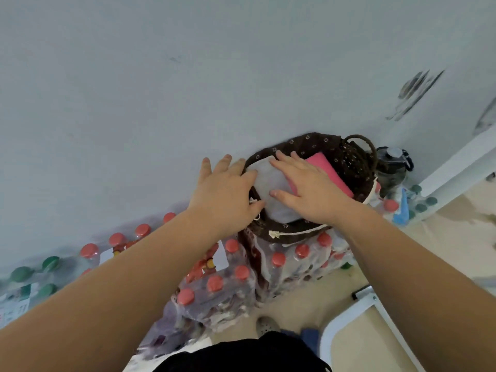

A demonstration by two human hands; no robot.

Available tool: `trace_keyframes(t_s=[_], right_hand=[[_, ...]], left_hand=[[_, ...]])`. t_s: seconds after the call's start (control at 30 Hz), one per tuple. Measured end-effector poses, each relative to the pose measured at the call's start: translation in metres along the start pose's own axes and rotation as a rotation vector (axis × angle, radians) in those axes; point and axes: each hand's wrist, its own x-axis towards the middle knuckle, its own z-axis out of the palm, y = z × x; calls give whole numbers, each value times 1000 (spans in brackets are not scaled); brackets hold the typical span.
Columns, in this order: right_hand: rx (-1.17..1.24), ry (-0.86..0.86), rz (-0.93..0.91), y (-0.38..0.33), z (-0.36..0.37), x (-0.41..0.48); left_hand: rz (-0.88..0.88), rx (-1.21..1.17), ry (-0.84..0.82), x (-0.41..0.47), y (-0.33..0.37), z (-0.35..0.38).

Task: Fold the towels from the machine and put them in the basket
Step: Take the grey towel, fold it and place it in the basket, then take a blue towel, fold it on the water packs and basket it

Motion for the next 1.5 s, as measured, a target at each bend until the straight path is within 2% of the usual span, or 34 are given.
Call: trace_keyframes(t_s=[0.3, 0.43, 0.53, 0.63, 0.8, 0.93, 1.13, 1.3, 1.5], right_hand=[[-163, 407, 260, -96, 66, -84], [-172, 560, 310, -119, 107, -135], [-162, 600, 346, -118, 140, -179], [-143, 512, 460, -101, 180, -222], [-134, 71, 757, -52, 262, -282], [-128, -198, 859, -6, 327, -321], [-81, -246, 909, 56, 426, -353], [-64, -291, 961, 112, 526, -367], [-79, -340, 923, 181, 634, -387]], left_hand=[[178, -269, 231, -88, -42, 38], [322, -378, 296, -124, -34, 68], [453, -425, 325, -148, -13, 88], [533, -417, 203, -167, 12, 119], [472, -363, -79, -188, 57, 198], [440, -246, -282, -190, 100, 276], [444, -106, -450, -179, 140, 419], [520, -22, -471, -167, 161, 537], [581, -45, -499, -145, 193, 665]])
